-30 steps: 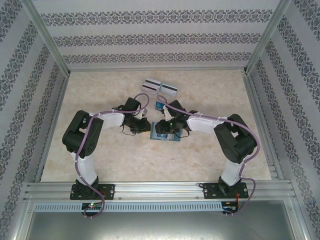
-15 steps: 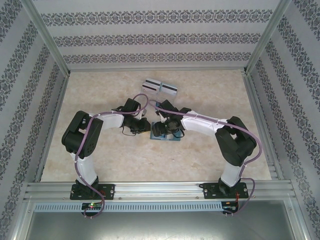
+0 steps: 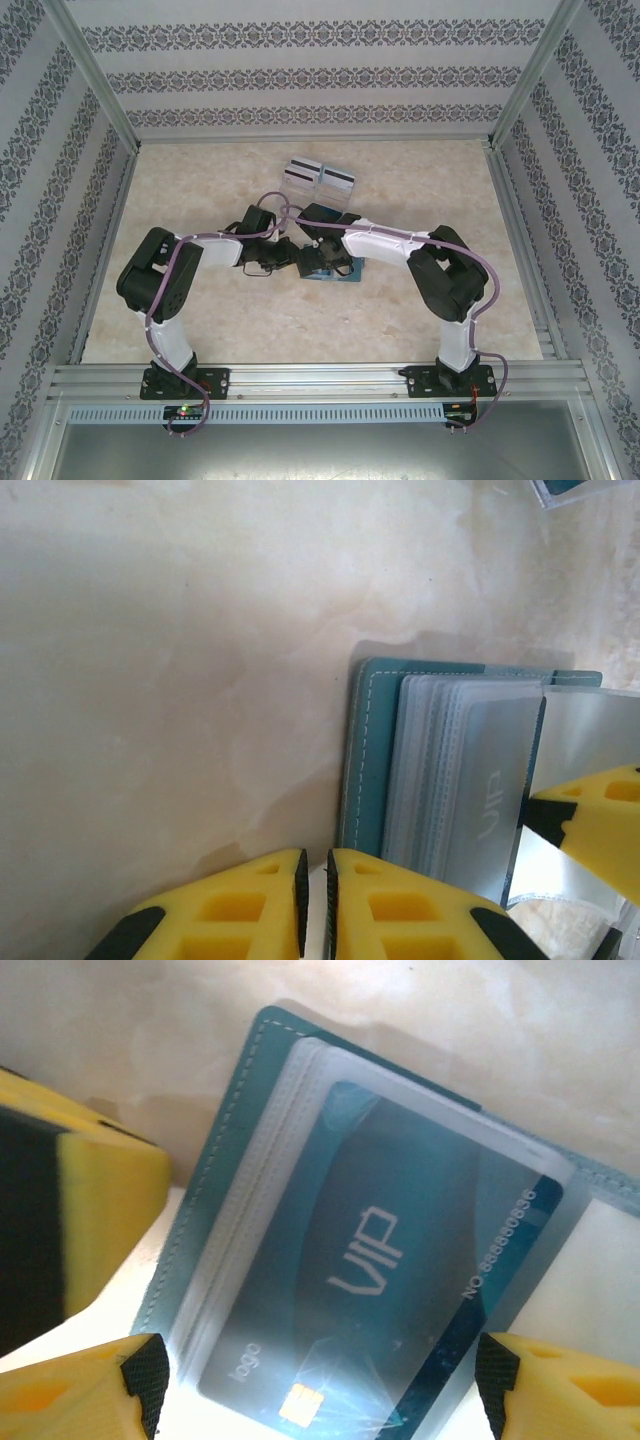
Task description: Put the credit cards into the card holder
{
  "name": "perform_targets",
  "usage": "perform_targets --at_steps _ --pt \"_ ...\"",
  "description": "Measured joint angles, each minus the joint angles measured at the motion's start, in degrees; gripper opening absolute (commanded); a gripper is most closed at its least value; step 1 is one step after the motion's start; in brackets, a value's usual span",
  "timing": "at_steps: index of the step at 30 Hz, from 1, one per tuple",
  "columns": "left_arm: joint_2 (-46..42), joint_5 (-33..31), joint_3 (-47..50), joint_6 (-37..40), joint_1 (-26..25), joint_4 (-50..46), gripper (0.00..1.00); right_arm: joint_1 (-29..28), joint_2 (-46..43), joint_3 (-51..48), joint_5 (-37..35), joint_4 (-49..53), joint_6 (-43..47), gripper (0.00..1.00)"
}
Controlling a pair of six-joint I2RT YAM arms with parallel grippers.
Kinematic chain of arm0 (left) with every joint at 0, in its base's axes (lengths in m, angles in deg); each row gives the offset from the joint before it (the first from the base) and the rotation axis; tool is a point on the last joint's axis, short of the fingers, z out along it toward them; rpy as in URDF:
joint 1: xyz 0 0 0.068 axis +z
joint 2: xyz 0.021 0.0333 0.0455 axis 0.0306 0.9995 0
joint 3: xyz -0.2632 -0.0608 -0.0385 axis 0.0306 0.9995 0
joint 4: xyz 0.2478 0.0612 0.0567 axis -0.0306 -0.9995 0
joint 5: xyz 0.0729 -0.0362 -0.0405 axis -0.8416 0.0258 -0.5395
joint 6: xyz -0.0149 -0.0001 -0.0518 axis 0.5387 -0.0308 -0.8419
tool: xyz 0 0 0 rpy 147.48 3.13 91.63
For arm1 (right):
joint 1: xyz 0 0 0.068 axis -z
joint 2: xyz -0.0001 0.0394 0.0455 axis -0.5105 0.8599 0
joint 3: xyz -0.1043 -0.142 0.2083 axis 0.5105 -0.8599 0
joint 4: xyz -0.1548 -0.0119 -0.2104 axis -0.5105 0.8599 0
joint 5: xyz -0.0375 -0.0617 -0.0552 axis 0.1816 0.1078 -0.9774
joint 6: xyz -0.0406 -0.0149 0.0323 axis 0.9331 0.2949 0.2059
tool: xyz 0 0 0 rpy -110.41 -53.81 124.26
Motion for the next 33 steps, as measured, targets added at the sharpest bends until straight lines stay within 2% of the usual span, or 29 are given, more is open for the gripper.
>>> perform_targets --at_steps 8,20,27,29,31,33 --pt "-0.5 -0.5 1.3 -1.4 0.0 2.2 0.17 -0.4 1.6 1.0 -1.7 1.2 -0.1 0.80" --pt "-0.8 -0.7 1.8 -1.7 0.0 3.0 0.17 -0.6 2.0 1.7 -1.9 0.8 0.2 0.59" --pt "-1.0 -1.0 1.8 -1.6 -0.1 2.8 0.17 1.2 0.8 -0.7 0.0 -2.7 0.7 0.57" --pt "-1.0 -1.2 1.8 -1.5 -0.1 2.7 0.17 2.4 0.3 -1.8 1.6 -4.2 1.2 0.61" --pt "-1.1 -1.2 1.8 -1.4 -0.1 2.6 0.17 3.5 0.0 -2.3 2.6 -4.9 2.1 0.71" --pt "-1.1 -1.2 1.8 -1.4 -0.1 2.6 0.17 3.8 0.0 -2.3 2.9 -5.0 2.7 0.76"
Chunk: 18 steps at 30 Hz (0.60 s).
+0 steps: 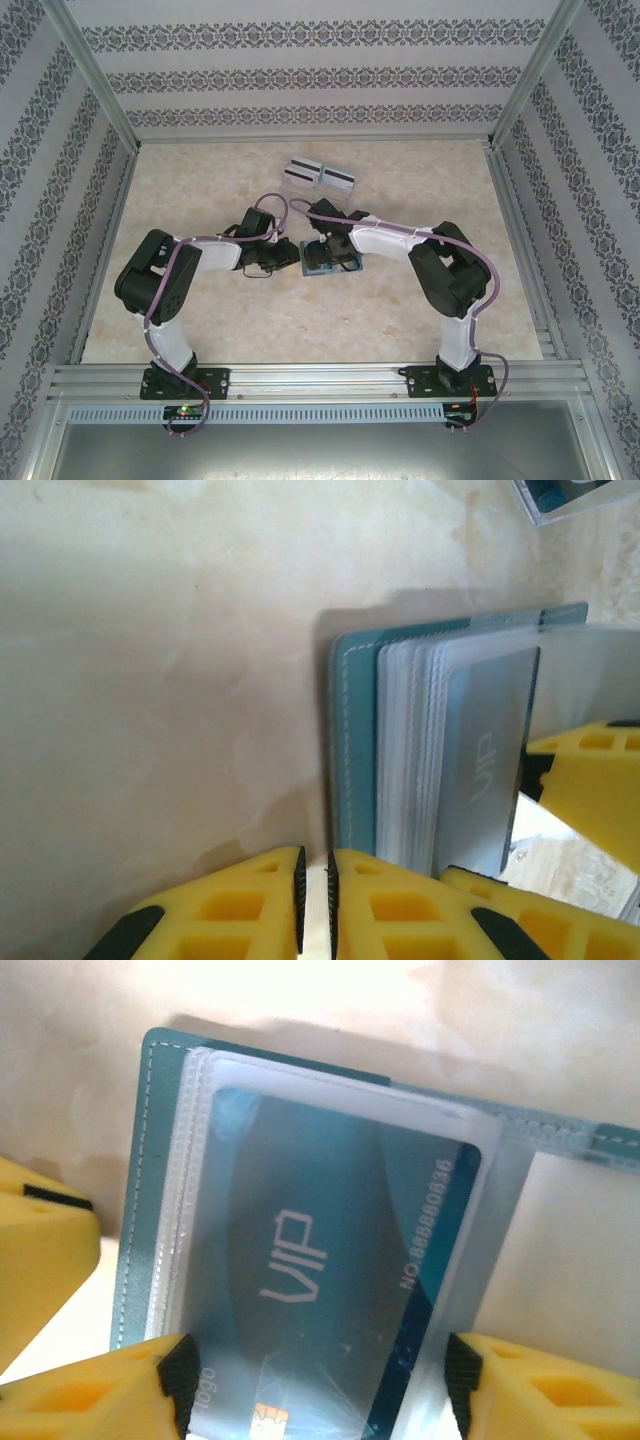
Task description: Put the credit cards into the card holder
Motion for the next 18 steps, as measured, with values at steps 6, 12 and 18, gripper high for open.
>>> perform_targets --at_steps 6,12,18 --pt "0.0 0.0 0.0 0.3 0.0 -0.2 0.17 -1.9 0.3 0.8 -1.0 1.0 0.7 0.79" --pt "-0.2 -0.9 -0.1 0.3 0.0 -0.8 0.17 -2.1 1.3 2.6 -1.6 2.8 0.8 0.69" --pt "-0.3 -1.0 -0.1 0.5 0.0 -1.0 0.18 -2.6 1.9 3.4 -3.3 4.0 1.0 0.76"
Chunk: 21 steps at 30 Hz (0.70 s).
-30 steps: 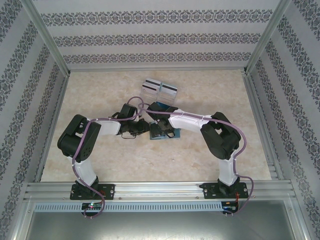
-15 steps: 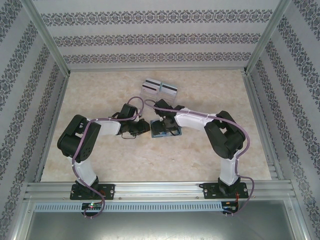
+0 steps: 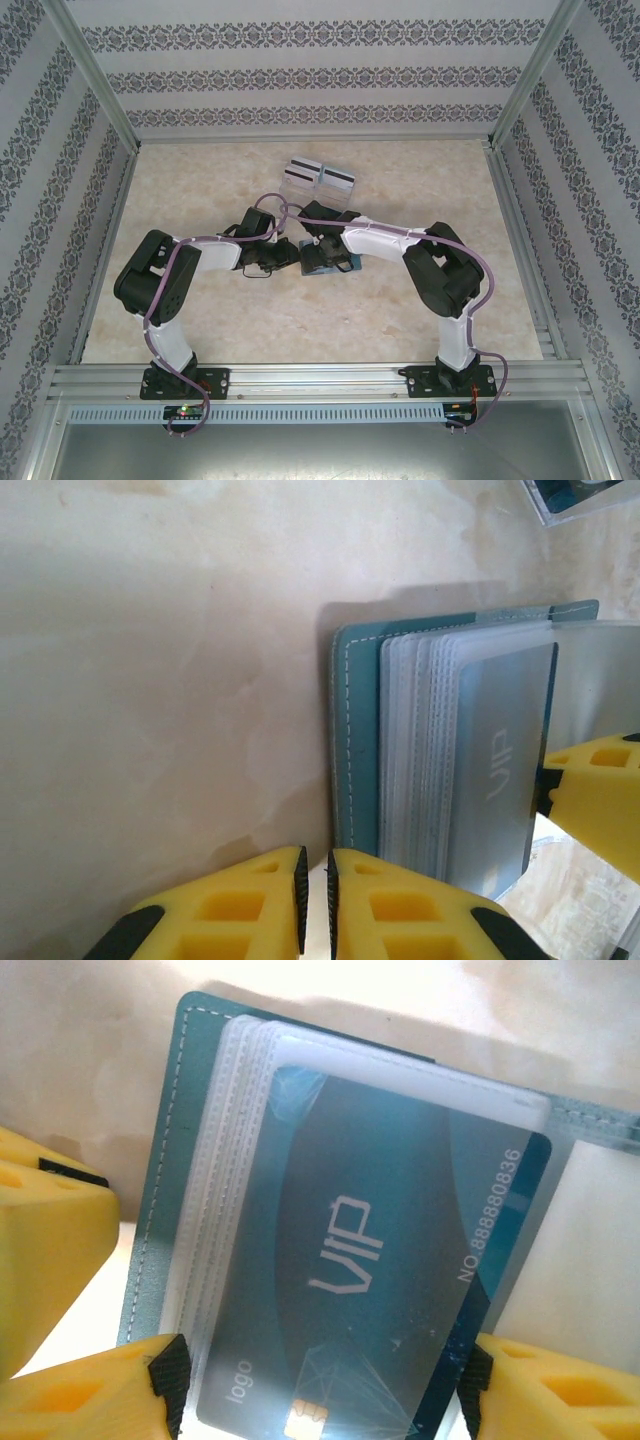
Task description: Put the credit cards into the card holder
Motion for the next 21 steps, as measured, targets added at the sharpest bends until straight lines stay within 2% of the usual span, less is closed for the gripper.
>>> perform_targets --at_steps 6,14,21 --pt "0.0 -0.1 0.0 0.0 0.0 -0.1 0.17 0.0 0.5 1.0 -0.8 1.3 0.0 0.78" --pt "-0.2 -0.3 0.0 0.0 0.1 -0.3 0.17 -0.6 1.6 2.3 -1.3 2.3 0.4 0.63" --pt "-0.2 -0.3 0.0 0.0 0.2 -0.5 0.18 -0.8 1.5 2.3 -1.5 1.8 1.0 0.63"
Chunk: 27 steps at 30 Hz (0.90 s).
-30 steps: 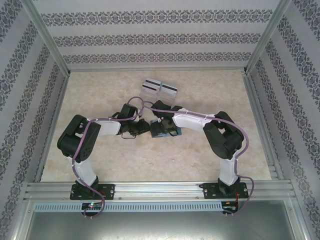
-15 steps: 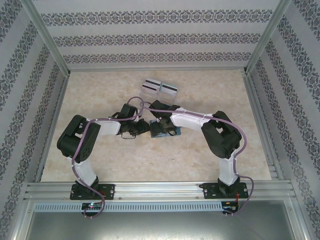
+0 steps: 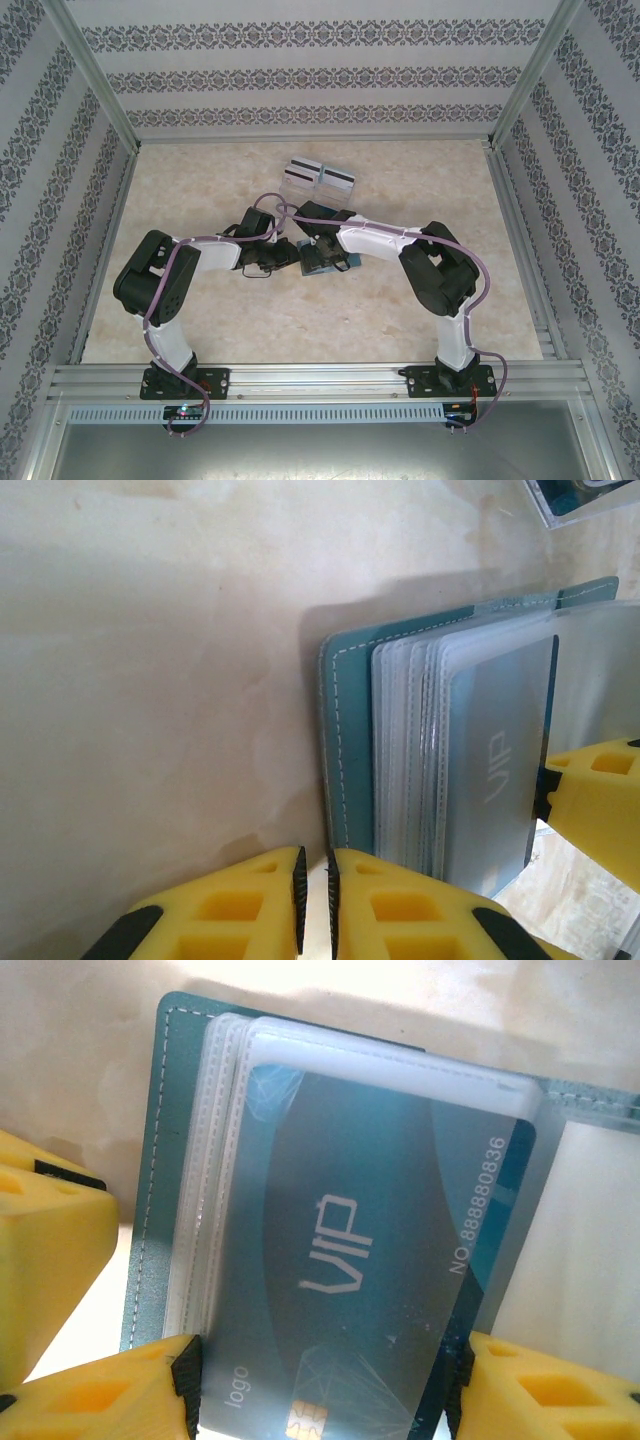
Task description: Put the credit cards into the card holder
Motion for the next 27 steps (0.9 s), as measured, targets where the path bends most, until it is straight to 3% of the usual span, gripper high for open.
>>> perform_targets --at_steps 4,16,19,22,27 --pt "-0.3 0.0 0.0 0.3 0.0 -0.5 0.18 1.3 -1.2 -2.2 2.8 -2.8 0.2 0.62" --pt "-1.3 -0.3 -0.4 1.5 0.4 -4.0 0.18 10.1 -3.8 -8.5 23.0 -10.8 1.9 0.59" --pt "-1.6 -0.7 -0.6 1.6 0.4 -5.1 0.18 11.4 -3.9 -9.4 26.1 -12.1 1.9 0.66" --pt "-1.7 -0.9 -1.0 1.8 0.4 -5.7 0.18 11.1 -4.1 -9.5 25.9 -12.3 2.8 0.76" --pt "-1.7 -1.3 -1.5 1.9 0.4 -6.1 0.19 6.0 -4.0 -6.1 18.1 -8.1 4.5 0.77"
